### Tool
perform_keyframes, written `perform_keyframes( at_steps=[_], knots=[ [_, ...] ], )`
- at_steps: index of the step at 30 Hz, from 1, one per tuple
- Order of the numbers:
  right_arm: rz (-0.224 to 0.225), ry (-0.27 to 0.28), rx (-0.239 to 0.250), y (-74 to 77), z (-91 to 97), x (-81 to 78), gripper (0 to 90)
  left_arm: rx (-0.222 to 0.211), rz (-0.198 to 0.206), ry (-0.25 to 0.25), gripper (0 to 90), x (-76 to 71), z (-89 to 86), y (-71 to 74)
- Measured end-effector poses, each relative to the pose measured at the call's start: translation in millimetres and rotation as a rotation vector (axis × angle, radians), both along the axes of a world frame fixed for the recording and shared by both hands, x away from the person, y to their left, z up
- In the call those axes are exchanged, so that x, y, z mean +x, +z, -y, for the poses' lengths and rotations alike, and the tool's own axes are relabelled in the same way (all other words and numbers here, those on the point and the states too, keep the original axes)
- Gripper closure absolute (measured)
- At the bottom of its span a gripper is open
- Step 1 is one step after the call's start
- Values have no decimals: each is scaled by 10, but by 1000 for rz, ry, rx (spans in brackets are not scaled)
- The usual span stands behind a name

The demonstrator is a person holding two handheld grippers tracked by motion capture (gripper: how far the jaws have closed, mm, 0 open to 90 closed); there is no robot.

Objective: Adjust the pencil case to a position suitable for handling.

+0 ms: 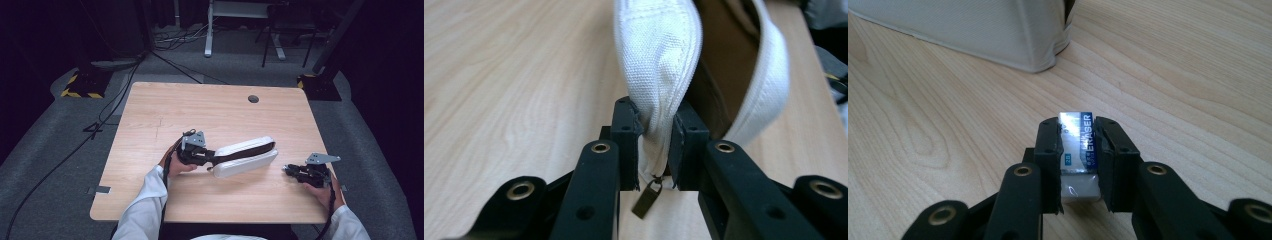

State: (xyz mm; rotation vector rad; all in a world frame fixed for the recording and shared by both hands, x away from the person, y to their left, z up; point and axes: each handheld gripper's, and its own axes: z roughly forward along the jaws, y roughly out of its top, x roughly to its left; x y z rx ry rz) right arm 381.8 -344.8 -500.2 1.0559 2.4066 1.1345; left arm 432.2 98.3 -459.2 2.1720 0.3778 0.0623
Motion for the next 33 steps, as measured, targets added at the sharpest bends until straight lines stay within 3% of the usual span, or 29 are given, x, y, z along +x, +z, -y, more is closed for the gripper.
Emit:
perform_keyframes(
  at_steps=[2, 4, 5, 8, 9, 20, 24, 26, 27, 33],
  knots=[
    [-2, -1, 2, -1, 1, -1, 733, 5, 9, 18, 707, 17, 3, 3],
    [-1, 3, 3, -2, 3, -2, 733, -14, 32, 75, 671, 69, -6, 29],
    [0, 5, 1, -1, 2, -3, 733, -14, 32, 75, 615, 69, -6, 29],
    [3, 7, -4, 1, -9, -8, 733, -24, 52, 107, 610, 116, -10, 64],
    [6, 13, -10, 2, -12, -13, 733, -13, 58, 126, 560, 128, 11, 83],
    [5, 20, -6, 0, -11, -19, 733, 20, 114, 157, 534, 254, 186, 246],
    [5, 20, -7, 1, -9, -24, 733, 26, 105, 167, 488, 287, 243, 261],
    [6, 21, -6, 0, -9, -29, 733, 22, 104, 176, 398, 286, 236, 268],
    [6, 22, -6, 0, -8, -30, 733, 0, 93, 187, 387, 279, 192, 293],
    [1, 22, 0, 1, -5, -25, 735, 0, 107, 243, 288, 205, 32, 388]
  ],
)
